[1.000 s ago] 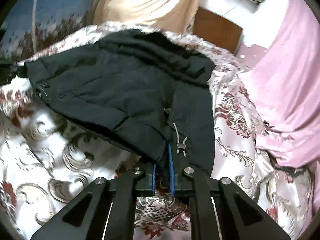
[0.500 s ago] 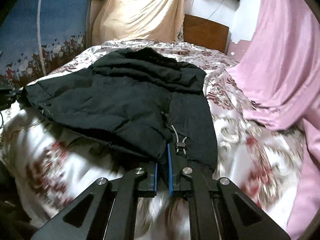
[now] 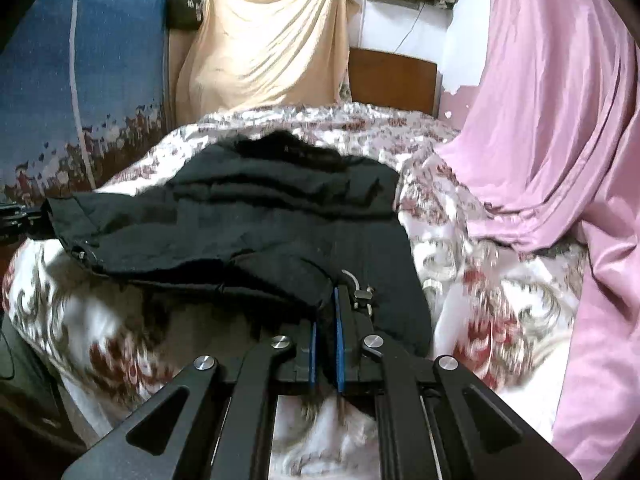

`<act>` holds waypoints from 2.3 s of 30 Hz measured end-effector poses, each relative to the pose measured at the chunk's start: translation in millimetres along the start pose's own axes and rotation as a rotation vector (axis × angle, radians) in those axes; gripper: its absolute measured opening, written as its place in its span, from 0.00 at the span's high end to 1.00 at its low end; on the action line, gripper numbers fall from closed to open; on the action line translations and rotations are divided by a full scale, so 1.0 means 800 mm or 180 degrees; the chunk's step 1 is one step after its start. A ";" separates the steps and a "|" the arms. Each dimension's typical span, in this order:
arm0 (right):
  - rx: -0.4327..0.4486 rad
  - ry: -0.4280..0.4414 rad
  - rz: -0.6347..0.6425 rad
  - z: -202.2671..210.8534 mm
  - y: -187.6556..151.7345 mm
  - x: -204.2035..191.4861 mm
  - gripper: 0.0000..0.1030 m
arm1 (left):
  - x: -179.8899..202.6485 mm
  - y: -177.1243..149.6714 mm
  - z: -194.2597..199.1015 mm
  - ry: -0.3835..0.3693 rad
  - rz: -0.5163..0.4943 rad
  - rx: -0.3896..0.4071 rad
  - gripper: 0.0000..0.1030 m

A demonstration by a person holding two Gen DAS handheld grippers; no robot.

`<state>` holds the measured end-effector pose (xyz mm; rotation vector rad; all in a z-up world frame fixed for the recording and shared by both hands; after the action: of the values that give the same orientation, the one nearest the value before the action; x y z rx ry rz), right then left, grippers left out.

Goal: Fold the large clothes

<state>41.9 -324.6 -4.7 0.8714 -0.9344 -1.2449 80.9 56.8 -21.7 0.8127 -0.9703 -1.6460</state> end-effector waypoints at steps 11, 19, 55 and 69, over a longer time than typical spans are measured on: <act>0.0504 -0.0188 -0.0169 -0.069 0.095 0.010 0.94 | -0.009 0.117 -0.053 0.0162 -0.0083 0.0523 0.94; 0.0599 -0.0204 -0.0119 -0.151 0.159 0.026 0.94 | -0.027 0.188 -0.129 0.0225 -0.0113 0.0627 0.94; -0.0217 -0.0364 0.0298 -0.548 0.186 0.050 0.94 | -0.081 0.227 -0.494 0.0396 -0.0041 -0.0069 0.94; -0.0178 -0.0224 0.0088 -0.553 0.172 0.052 0.81 | -0.099 0.213 -0.501 0.0162 0.0635 -0.0233 0.77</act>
<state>505.6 -333.9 -41.2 0.7724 -0.9601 -1.2789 521.8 22.7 -45.4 0.6825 -0.9196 -1.4736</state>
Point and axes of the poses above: each gripper's, at about its wrist camera, not at the fingertips, and z roughly against the way its jaws point, x to its right, y to its top, the point moved 5 cm from there along -z, roughly the way its jaws point, and after that the axes turned 14 degrees about x, right-handed, at the moved point
